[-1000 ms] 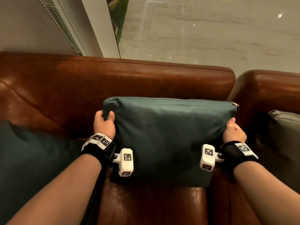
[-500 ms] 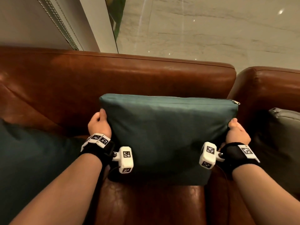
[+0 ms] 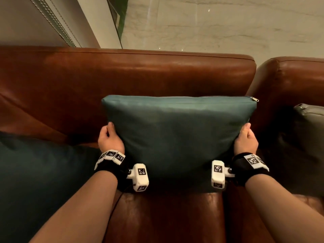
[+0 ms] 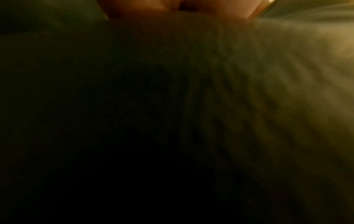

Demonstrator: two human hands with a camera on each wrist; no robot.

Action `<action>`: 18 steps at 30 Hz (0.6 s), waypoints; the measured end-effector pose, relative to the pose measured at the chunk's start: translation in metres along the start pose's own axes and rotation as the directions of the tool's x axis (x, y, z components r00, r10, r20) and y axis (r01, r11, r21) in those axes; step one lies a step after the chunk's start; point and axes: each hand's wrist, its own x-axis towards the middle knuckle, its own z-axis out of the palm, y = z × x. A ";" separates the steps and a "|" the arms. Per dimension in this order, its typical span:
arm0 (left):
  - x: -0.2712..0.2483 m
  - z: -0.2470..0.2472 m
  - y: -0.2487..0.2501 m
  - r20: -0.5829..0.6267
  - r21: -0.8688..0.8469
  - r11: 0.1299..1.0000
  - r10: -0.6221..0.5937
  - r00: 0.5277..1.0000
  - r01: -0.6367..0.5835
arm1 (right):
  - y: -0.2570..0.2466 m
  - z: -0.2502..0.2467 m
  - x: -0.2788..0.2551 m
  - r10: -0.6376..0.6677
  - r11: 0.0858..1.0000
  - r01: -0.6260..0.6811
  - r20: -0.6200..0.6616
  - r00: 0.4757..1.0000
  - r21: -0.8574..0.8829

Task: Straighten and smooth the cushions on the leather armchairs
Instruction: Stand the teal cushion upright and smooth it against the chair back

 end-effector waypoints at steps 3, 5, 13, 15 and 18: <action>-0.012 -0.008 -0.017 0.073 -0.005 0.990 -0.142 0.987 0.142 | 0.020 -0.006 0.003 0.102 0.993 -0.095 0.116 0.988 -0.070; -0.023 -0.012 -0.033 0.159 -0.016 0.974 -0.219 0.963 0.224 | 0.037 -0.012 0.002 0.276 0.960 -0.279 0.138 0.951 0.003; -0.021 0.009 -0.036 0.034 -0.113 0.971 -0.206 0.978 0.209 | 0.043 0.004 0.000 0.001 0.999 -0.001 0.009 1.000 -0.048; -0.026 0.005 -0.040 0.056 -0.174 0.945 -0.272 0.961 0.277 | 0.049 -0.002 0.007 0.064 0.998 -0.064 0.033 0.997 -0.021; -0.038 -0.007 -0.059 0.089 -0.100 0.875 -0.467 0.880 0.474 | 0.072 -0.015 0.002 0.261 0.960 -0.251 0.073 0.962 -0.128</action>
